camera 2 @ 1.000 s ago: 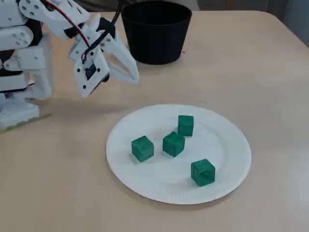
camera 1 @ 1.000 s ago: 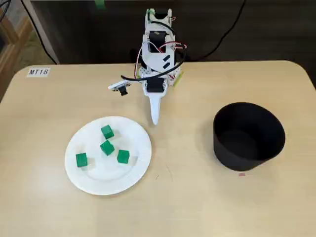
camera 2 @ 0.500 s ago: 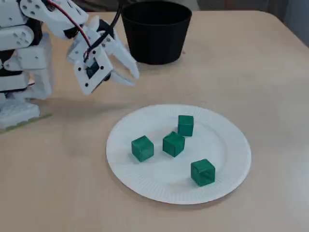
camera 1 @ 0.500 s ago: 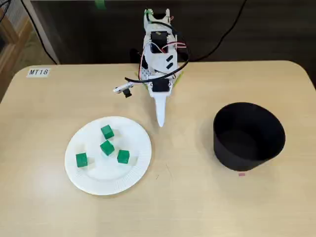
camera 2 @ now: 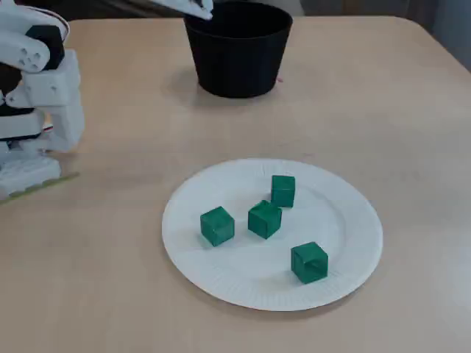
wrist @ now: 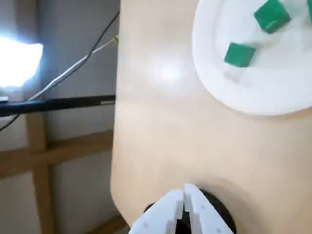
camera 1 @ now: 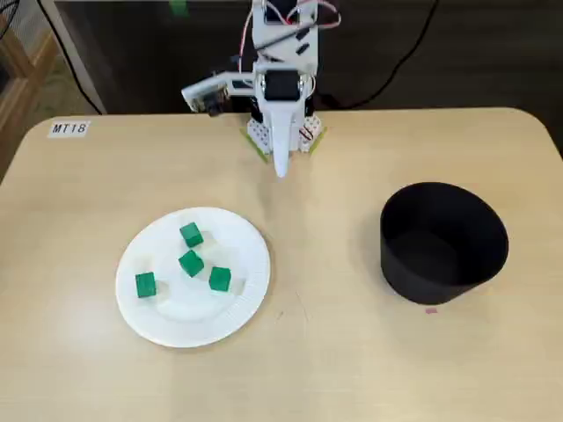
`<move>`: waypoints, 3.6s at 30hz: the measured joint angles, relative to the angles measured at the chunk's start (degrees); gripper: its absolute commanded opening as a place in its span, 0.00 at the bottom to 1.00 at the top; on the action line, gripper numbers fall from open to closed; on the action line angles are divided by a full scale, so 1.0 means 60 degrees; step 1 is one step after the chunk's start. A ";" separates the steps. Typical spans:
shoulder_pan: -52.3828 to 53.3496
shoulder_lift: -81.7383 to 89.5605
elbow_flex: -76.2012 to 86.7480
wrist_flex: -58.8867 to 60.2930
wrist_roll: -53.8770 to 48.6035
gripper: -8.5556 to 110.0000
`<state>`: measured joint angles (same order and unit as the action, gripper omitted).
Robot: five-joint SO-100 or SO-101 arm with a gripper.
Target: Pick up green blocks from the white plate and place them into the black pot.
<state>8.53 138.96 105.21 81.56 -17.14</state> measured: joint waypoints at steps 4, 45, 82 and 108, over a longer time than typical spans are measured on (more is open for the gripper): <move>0.1582 -0.2446 -0.2007 0.0981 -0.0337 0.05; 0.4043 -1.2290 -0.7163 -0.0820 0.6841 0.27; 0.4380 -1.5205 -1.0327 -0.0747 0.6475 0.05; -0.5713 -1.3945 -1.8252 0.2344 0.2007 0.05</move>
<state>-25.75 55.28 -4.31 95.62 -5.10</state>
